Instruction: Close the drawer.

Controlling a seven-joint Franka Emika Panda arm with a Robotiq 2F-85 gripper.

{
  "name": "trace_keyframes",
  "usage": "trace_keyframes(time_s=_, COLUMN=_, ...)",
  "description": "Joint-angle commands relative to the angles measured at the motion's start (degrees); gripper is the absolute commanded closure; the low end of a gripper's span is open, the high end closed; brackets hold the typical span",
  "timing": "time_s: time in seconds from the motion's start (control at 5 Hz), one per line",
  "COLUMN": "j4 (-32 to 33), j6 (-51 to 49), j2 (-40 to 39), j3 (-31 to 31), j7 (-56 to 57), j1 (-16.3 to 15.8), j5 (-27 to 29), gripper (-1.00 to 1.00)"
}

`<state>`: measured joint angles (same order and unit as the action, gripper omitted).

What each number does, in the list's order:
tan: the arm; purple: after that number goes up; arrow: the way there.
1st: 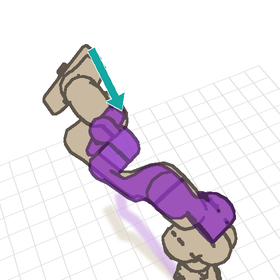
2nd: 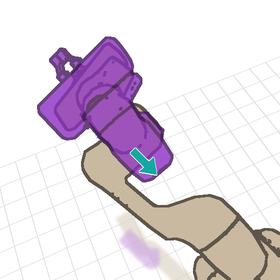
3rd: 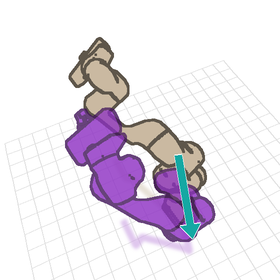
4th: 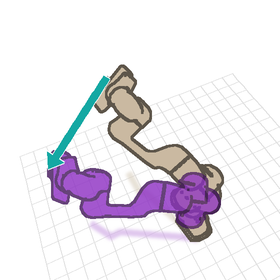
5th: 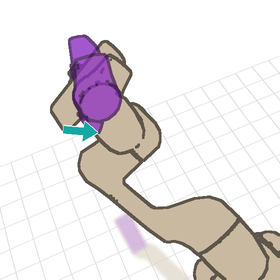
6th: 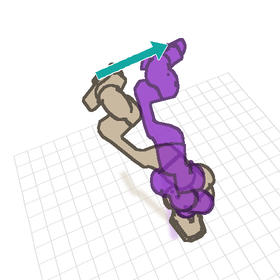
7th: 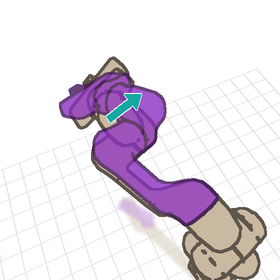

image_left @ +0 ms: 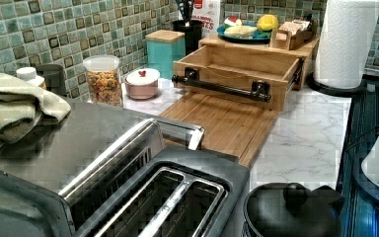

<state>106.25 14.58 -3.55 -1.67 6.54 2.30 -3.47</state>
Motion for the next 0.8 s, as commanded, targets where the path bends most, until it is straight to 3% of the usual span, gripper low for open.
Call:
trace_keyframes(time_s=0.2, j4=0.0, j6=0.0, j2=-0.4, j3=0.1, j7=0.0, j1=0.2, j5=-0.2, gripper=1.0)
trace_keyframes(time_s=0.6, j4=5.7, j6=4.9, j2=0.9, j3=0.6, j7=16.5, j1=0.4, j5=4.5, gripper=1.0)
trace_keyframes(time_s=0.8, j4=11.9, j6=11.1, j2=3.5, j3=1.1, j7=23.5, j1=-0.1, j5=5.4, gripper=1.0)
